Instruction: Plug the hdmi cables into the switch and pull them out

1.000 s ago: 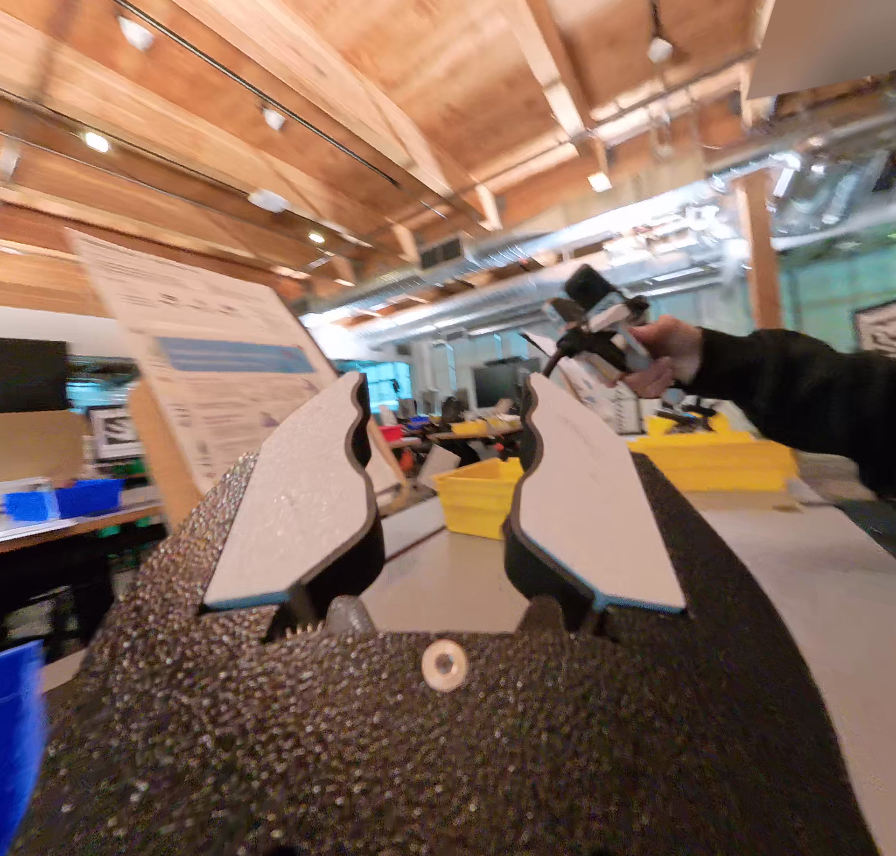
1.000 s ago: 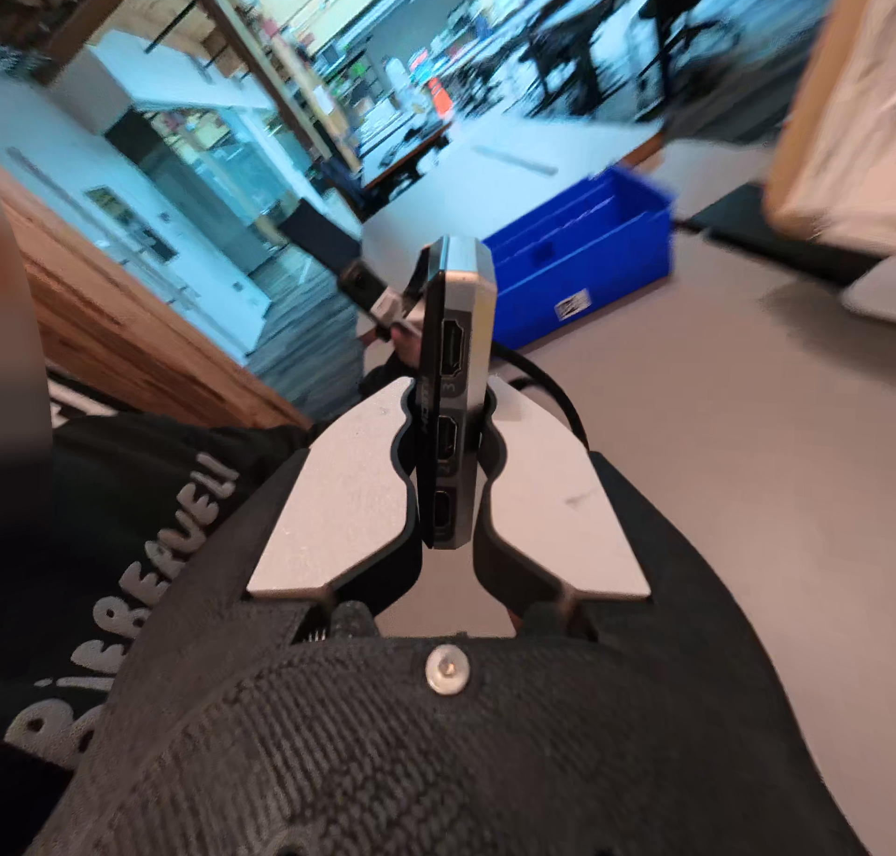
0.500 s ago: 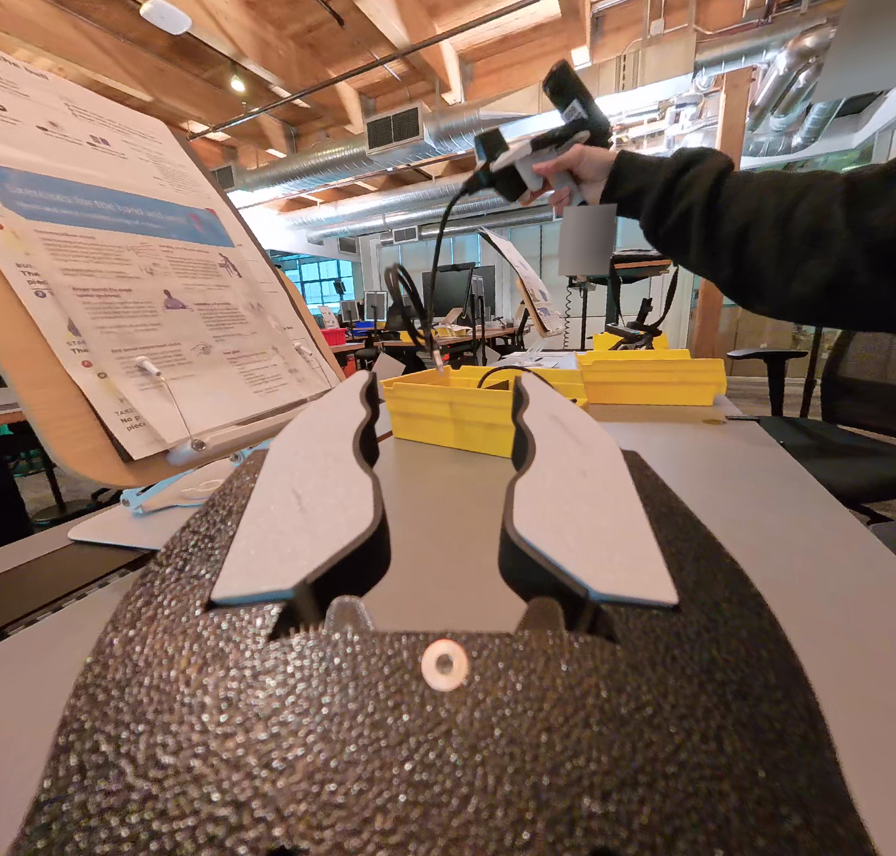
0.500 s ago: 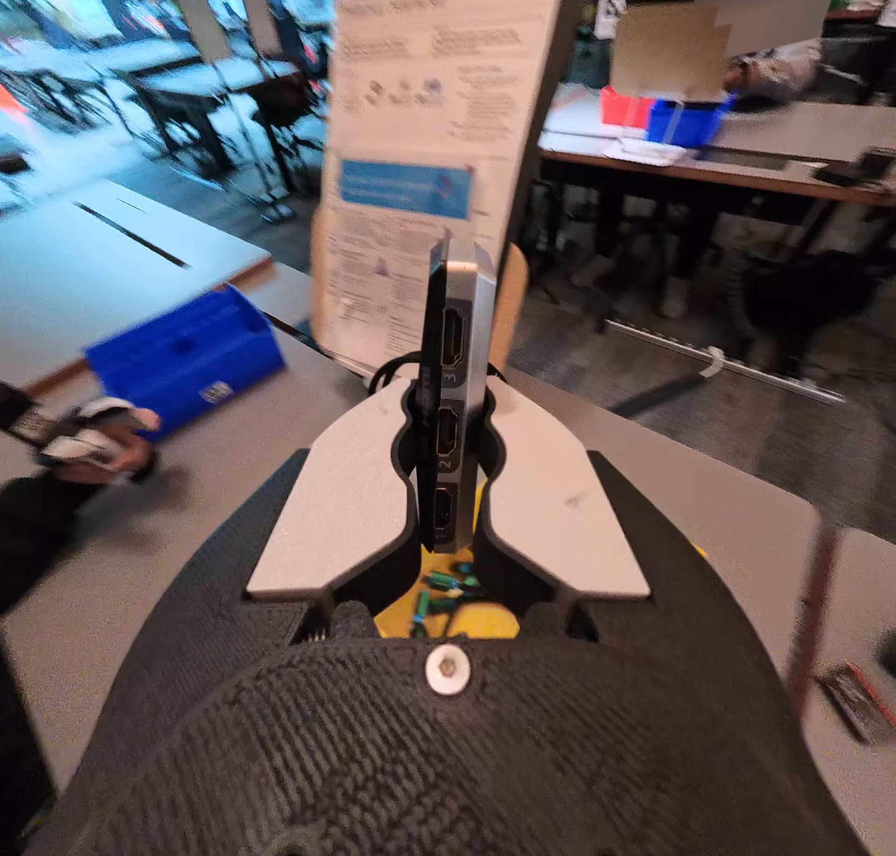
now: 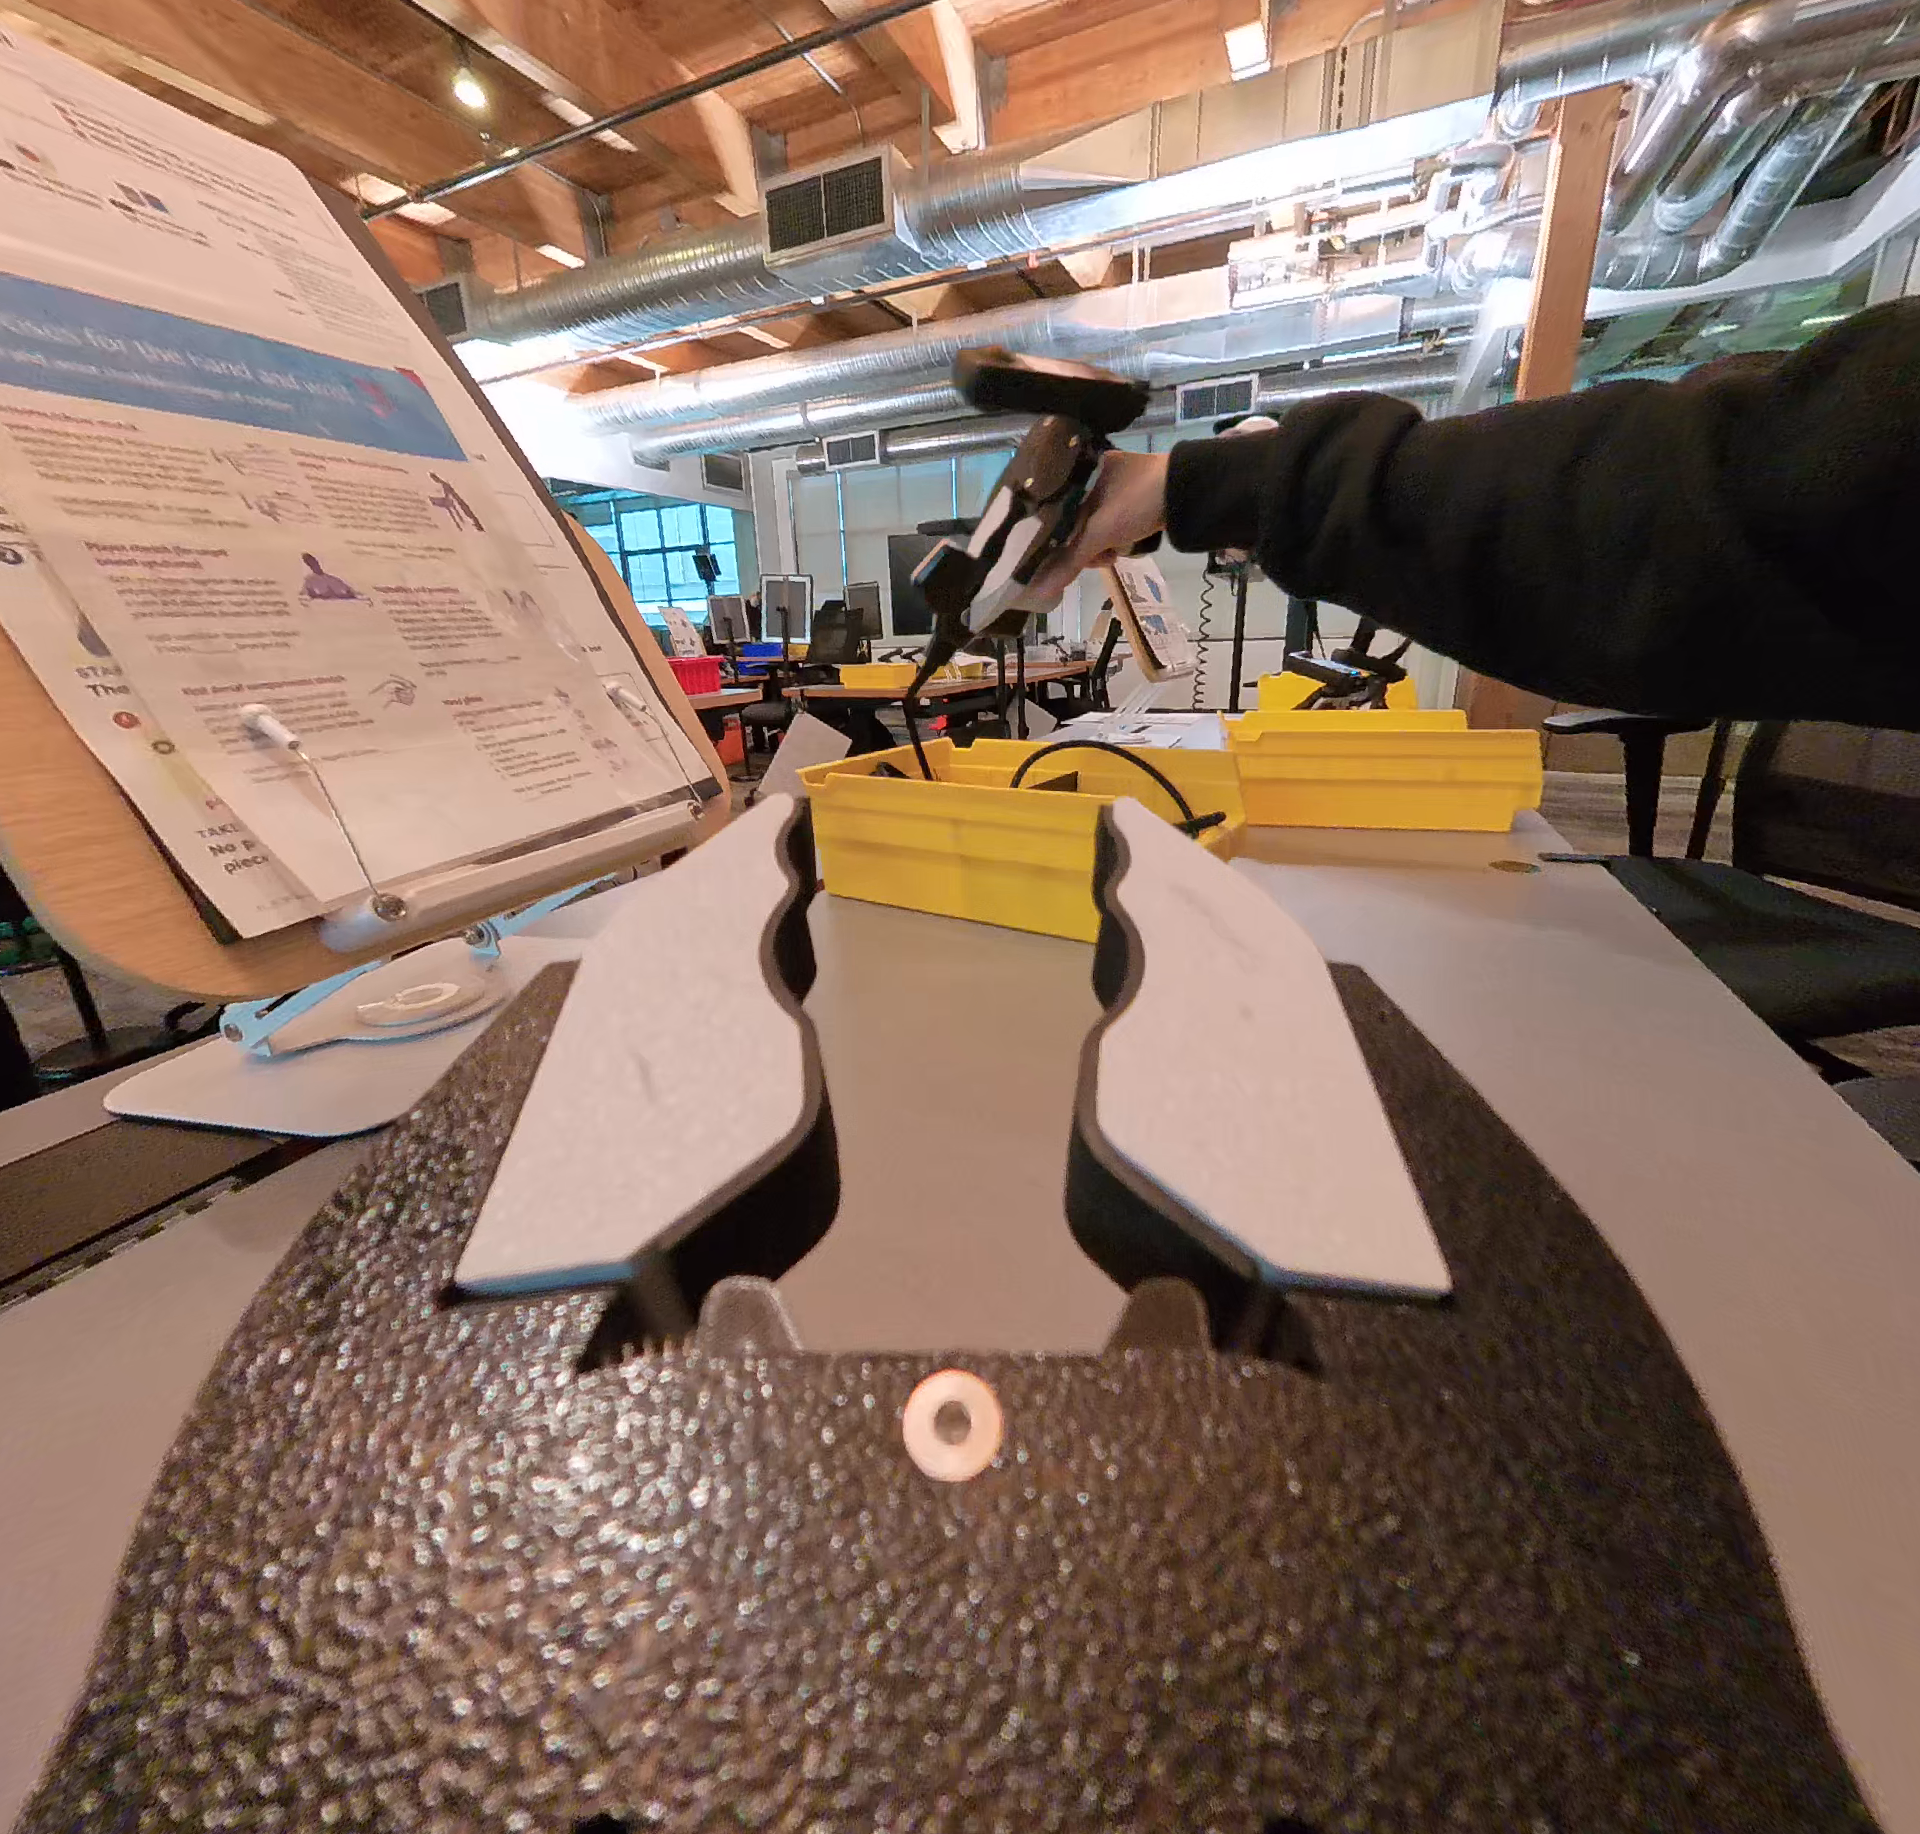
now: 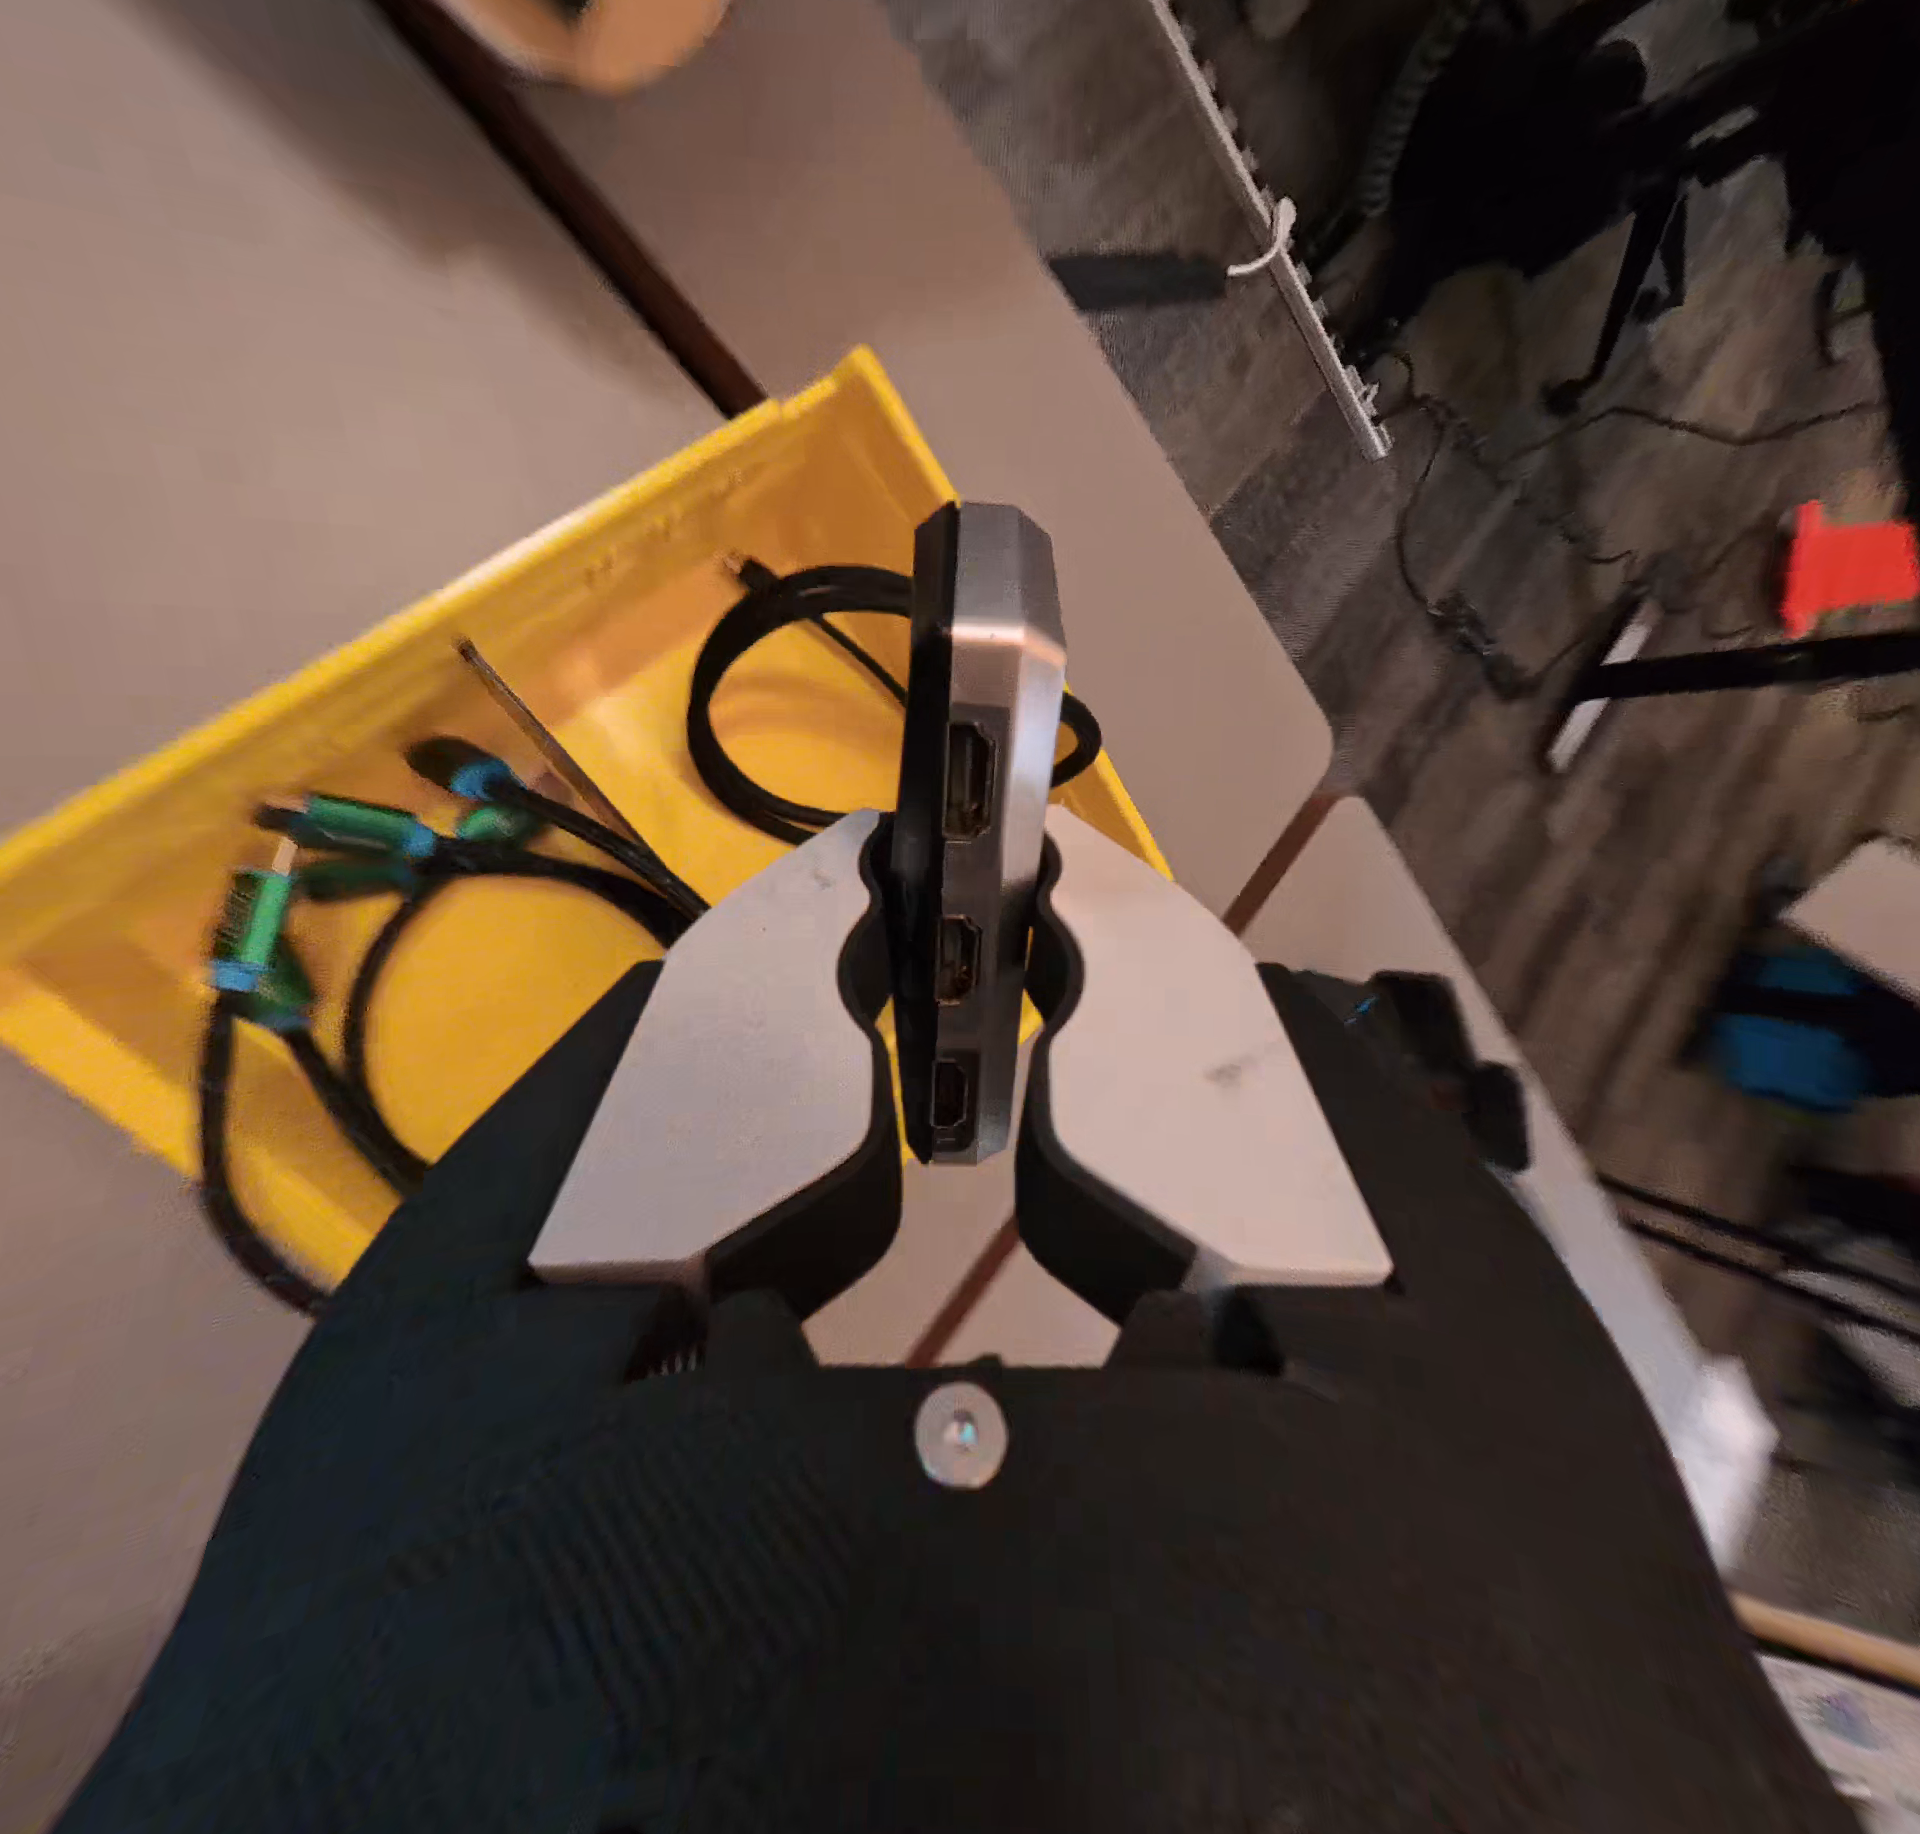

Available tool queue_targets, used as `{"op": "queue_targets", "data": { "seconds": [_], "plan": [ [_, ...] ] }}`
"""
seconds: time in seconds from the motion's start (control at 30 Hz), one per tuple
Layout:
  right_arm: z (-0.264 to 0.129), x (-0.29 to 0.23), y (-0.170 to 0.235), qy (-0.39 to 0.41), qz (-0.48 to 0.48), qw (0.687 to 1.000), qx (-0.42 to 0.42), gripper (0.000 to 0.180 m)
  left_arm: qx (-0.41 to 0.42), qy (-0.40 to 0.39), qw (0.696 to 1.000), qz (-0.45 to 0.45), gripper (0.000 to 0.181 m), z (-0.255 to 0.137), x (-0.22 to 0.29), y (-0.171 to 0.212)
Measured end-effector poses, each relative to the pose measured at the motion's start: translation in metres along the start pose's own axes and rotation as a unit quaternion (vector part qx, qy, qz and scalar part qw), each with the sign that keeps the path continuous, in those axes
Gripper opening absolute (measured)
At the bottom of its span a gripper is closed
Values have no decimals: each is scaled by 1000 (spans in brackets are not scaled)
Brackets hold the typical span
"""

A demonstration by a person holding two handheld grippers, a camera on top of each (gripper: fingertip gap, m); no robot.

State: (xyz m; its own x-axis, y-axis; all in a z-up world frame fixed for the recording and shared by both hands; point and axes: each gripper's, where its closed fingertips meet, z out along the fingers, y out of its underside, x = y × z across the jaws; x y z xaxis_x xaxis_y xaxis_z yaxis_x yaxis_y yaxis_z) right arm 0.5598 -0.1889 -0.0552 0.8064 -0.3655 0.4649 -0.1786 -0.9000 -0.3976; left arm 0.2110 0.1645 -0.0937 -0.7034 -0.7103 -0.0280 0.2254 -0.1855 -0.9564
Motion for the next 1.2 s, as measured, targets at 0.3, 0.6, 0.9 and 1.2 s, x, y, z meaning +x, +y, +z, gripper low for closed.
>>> {"op": "queue_targets", "data": {
  "seconds": [0.3, 0.6, 0.9, 1.2],
  "plan": [
    [97, -63, -24, 0, -212, 975, -65, 23, -16, 13, 1000, -4, 50, 3, 5, 9],
    [85, -58, -33, -27, -76, 993, 88, 27, -5, 14, 1000, -24, 49, -1, 1, 6],
    [56, -11, 19, 235, -508, 824, -86, 23, -16, 27, 999, -31, 48, 4, 6, 14],
    [104, -28, 17, 299, -664, 674, -129, 25, -26, 46, 998, -38, 48, 10, 15, 25]
  ]
}}
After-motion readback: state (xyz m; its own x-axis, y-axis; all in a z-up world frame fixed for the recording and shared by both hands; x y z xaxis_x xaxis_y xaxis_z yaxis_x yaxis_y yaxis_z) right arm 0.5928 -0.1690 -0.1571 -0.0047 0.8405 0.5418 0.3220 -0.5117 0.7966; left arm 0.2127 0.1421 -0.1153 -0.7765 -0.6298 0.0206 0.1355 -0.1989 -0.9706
